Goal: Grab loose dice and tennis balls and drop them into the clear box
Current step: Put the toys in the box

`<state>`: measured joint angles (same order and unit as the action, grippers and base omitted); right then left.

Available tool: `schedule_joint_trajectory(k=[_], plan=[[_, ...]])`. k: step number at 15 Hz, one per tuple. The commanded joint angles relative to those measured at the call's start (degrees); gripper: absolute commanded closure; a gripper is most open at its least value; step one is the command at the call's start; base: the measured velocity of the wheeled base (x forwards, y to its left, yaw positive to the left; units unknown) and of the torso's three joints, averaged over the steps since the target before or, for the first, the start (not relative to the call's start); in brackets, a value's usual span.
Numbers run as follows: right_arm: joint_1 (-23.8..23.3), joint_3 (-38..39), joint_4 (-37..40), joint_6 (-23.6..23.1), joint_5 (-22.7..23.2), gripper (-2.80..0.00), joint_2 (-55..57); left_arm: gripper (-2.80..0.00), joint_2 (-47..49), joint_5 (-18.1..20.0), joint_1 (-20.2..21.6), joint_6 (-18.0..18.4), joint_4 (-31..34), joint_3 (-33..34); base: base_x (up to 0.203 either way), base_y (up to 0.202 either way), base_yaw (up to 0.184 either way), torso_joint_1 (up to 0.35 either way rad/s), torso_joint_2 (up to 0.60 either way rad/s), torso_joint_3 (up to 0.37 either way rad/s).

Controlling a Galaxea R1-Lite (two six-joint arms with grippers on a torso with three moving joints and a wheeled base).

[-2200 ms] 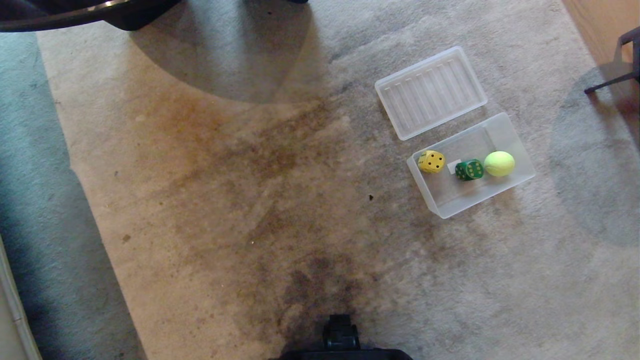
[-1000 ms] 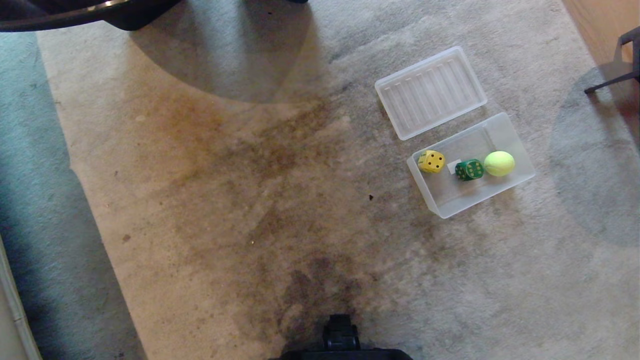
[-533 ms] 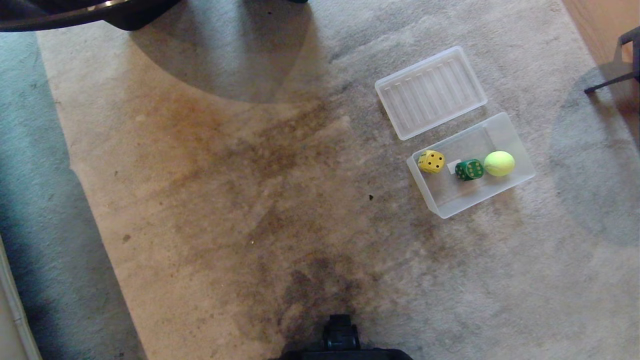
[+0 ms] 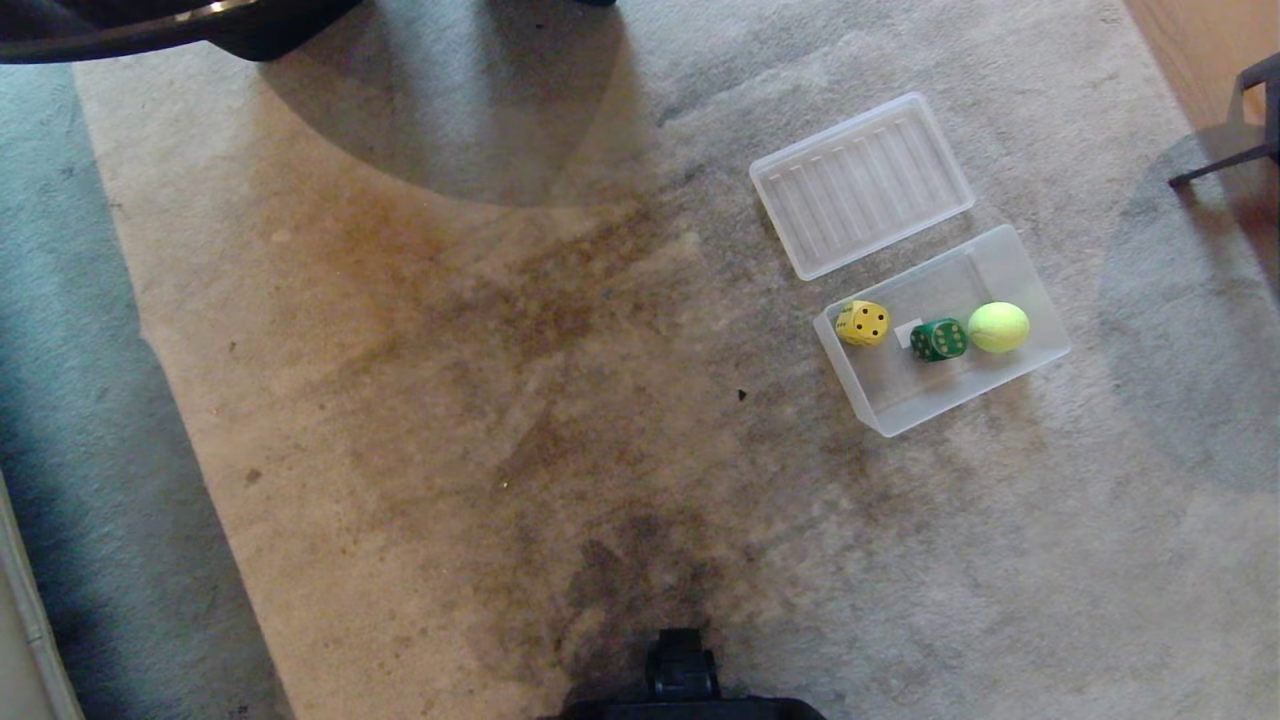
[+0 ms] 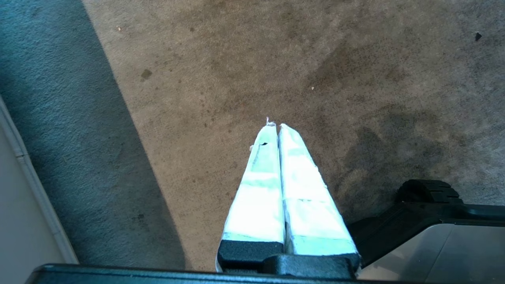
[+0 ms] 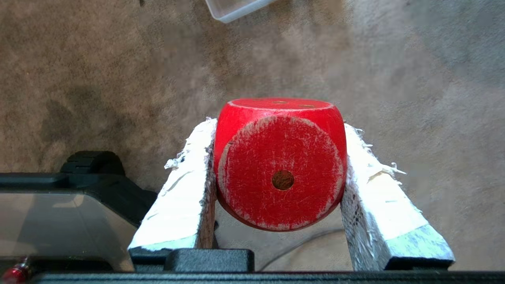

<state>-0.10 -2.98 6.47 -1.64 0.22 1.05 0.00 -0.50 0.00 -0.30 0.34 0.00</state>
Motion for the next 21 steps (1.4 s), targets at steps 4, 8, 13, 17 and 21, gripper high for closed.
schedule_joint_trajectory(k=[4,8,13,17,21], plan=[[0.09,-17.08,9.07,4.68,1.26,0.0,22.93,0.0,0.0,-0.02,0.0,-0.05,0.01,0.0,0.0,0.0,0.0,0.0,0.0,0.0],[0.56,-24.09,7.56,10.85,2.28,0.0,39.54,0.0,0.0,-0.02,0.0,-0.05,0.01,0.0,0.0,0.0,0.0,0.0,0.0,0.0],[0.49,-25.97,-7.07,17.1,1.58,0.0,52.12,0.0,0.0,-0.02,0.0,-0.05,0.01,0.0,0.0,0.0,0.0,0.0,0.0,0.0],[-0.78,-32.4,-17.65,17.26,-0.05,0.0,73.57,0.0,0.0,-0.02,0.0,-0.05,0.01,0.0,0.0,0.0,0.0,0.0,0.0,0.0],[-1.9,-41.74,-23.29,17.25,-1.69,0.0,86.57,0.0,0.0,-0.02,0.0,-0.05,0.01,0.0,0.0,0.0,0.0,0.0,0.0,0.0]])
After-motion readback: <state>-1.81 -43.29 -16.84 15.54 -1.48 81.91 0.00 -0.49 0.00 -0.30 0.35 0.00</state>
